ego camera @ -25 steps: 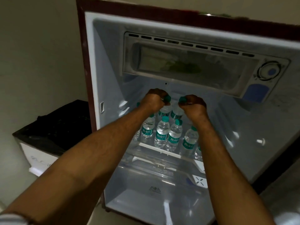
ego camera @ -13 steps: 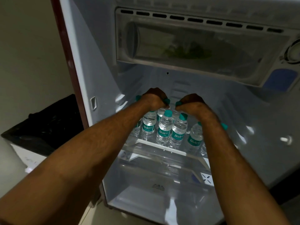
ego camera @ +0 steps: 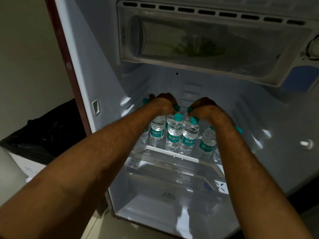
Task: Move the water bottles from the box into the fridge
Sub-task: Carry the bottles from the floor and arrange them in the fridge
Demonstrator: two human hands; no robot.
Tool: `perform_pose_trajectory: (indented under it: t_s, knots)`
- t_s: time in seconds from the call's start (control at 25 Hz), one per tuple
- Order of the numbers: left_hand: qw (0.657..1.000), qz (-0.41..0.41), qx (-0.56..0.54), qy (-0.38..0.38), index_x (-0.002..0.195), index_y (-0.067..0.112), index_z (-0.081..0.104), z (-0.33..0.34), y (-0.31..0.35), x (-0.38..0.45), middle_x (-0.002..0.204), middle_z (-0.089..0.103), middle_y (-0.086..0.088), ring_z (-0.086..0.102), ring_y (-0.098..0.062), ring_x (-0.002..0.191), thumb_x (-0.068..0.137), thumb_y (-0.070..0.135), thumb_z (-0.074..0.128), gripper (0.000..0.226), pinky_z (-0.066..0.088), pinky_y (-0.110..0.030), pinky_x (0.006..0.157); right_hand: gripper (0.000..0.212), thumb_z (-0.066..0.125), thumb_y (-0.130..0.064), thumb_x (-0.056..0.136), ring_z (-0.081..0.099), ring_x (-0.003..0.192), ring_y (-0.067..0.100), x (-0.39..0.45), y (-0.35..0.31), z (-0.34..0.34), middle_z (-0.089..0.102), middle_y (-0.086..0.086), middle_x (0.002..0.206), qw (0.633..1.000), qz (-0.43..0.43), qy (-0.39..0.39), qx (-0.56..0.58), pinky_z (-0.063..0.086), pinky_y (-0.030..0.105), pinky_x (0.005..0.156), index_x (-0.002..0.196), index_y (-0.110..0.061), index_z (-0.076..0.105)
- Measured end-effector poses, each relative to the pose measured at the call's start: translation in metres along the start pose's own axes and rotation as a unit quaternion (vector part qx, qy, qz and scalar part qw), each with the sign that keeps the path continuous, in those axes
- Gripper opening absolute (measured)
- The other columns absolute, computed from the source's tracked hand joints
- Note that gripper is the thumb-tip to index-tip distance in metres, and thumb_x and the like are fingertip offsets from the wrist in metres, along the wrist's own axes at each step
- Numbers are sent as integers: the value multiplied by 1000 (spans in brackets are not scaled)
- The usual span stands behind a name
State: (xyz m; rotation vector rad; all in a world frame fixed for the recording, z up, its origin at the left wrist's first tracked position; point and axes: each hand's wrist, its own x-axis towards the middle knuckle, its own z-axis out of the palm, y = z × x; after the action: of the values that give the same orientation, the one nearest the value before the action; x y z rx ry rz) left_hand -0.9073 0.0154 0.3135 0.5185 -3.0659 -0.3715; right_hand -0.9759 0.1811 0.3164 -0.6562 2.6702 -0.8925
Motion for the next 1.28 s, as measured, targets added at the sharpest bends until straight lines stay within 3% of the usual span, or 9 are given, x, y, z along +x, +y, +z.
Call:
perform_pose_trajectory:
  t_s: [0.12, 0.2, 0.28, 0.4, 0.56, 0.72, 0.92, 1.04, 1.28]
  knots:
    - [1000, 1, -5, 5, 128, 22, 62, 1, 0, 1, 126, 62, 0, 54, -19, 109, 93, 40, 64, 39, 27, -35, 92, 41, 71, -20, 90, 61, 121, 33, -3, 3, -1, 65, 14, 130, 1000, -7, 6, 3, 50, 46, 106, 129, -9, 64]
    - [1000, 0, 2, 12, 130, 24, 60, 3, 1, 0, 129, 61, 0, 53, -24, 122, 94, 40, 64, 40, 26, -43, 107, 44, 72, -22, 90, 60, 123, 31, -1, 4, -2, 63, 12, 133, 1000, -8, 18, -4, 49, 44, 107, 131, -11, 63]
    - [1000, -4, 16, 19, 138, 29, 53, 3, 2, -5, 140, 55, 0, 46, -26, 133, 95, 43, 61, 46, 11, -55, 119, 48, 72, -26, 90, 58, 126, 27, 2, 1, -3, 60, 8, 139, 999, -8, 31, -23, 48, 37, 107, 135, -15, 60]
    - [998, 10, 1, 63, 145, 33, 44, 0, 4, -17, 152, 46, 1, 39, -23, 141, 97, 44, 57, 50, -3, -56, 121, 48, 71, -29, 92, 56, 125, 24, -3, -4, -3, 57, 4, 141, 995, -19, 83, -47, 42, 25, 94, 137, -20, 58]
    - [977, 31, -55, 205, 138, 30, 53, -4, 2, -50, 143, 56, 0, 47, -22, 136, 97, 36, 58, 42, 3, -51, 122, 29, 67, -21, 93, 64, 107, 22, -35, -5, 15, 67, 6, 125, 964, -117, 232, 53, 47, 23, 87, 121, -16, 69]
    - [961, 65, -71, 259, 133, 25, 60, 10, 3, -111, 137, 61, 3, 53, -19, 129, 96, 35, 57, 39, 18, -47, 119, 21, 65, -20, 95, 63, 99, 14, -87, -12, 47, 68, 2, 120, 942, -162, 275, 100, 51, 27, 84, 115, -18, 70]
    - [946, 53, -118, 298, 130, 21, 63, 64, -16, -214, 131, 65, 1, 54, -19, 127, 97, 34, 57, 36, 19, -42, 117, 19, 63, -21, 95, 62, 108, 18, -165, -8, 108, 66, 1, 118, 933, -209, 278, 97, 46, 24, 84, 114, -18, 69]
    - [945, 5, -121, 303, 132, 21, 61, 111, -44, -282, 132, 64, 1, 53, -19, 127, 95, 33, 59, 38, 19, -43, 116, 21, 61, -22, 97, 59, 113, 19, -215, 4, 155, 64, 0, 120, 937, -238, 235, 99, 47, 28, 88, 117, -19, 66]
    - [954, -105, -115, 256, 127, 14, 64, 211, -96, -425, 126, 67, -5, 60, -26, 116, 93, 33, 62, 39, 42, -37, 103, 22, 62, -14, 94, 61, 113, 27, -305, 40, 268, 67, 8, 118, 948, -285, 118, 82, 49, 37, 99, 115, -9, 69]
